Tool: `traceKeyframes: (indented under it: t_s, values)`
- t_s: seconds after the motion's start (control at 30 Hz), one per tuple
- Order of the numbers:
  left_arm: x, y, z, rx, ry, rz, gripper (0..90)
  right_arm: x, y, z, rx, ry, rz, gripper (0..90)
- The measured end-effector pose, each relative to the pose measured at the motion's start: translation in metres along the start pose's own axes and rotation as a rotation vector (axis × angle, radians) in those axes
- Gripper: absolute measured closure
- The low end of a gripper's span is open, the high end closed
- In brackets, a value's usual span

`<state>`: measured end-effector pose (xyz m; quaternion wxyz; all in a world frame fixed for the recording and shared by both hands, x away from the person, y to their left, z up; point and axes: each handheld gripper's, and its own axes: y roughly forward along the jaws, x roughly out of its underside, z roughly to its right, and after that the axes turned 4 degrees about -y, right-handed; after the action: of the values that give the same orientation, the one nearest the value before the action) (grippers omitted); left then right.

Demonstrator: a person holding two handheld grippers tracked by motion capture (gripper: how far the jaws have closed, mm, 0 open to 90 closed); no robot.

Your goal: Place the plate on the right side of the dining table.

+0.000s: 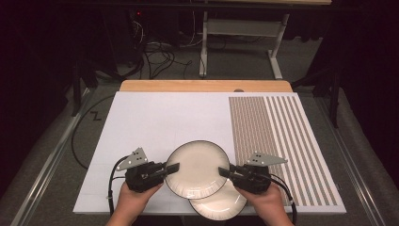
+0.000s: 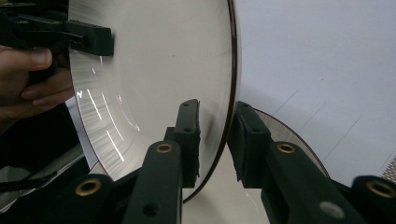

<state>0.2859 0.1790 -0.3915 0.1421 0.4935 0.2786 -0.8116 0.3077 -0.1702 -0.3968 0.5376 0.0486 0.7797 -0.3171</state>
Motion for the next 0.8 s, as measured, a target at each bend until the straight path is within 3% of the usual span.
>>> traceKeyframes:
  t_s: [0.27,0.63,0.8]
  values:
    - [0.0000,0.0001,-0.0001,0.000,-0.005,0.000,79.0,-0.0001,0.0001,0.0041,-0.013,0.035,-0.004,82.7]
    - [-0.0003,-0.0002,0.0018,0.000,-0.044,0.010,79.9,-0.0022,-0.0013,0.0030,-0.014,0.068,-0.018,84.4]
    - [-0.0020,-0.0020,0.0056,-0.010,-0.028,0.026,80.3,-0.0046,-0.0043,-0.0006,-0.001,0.056,-0.011,85.0]
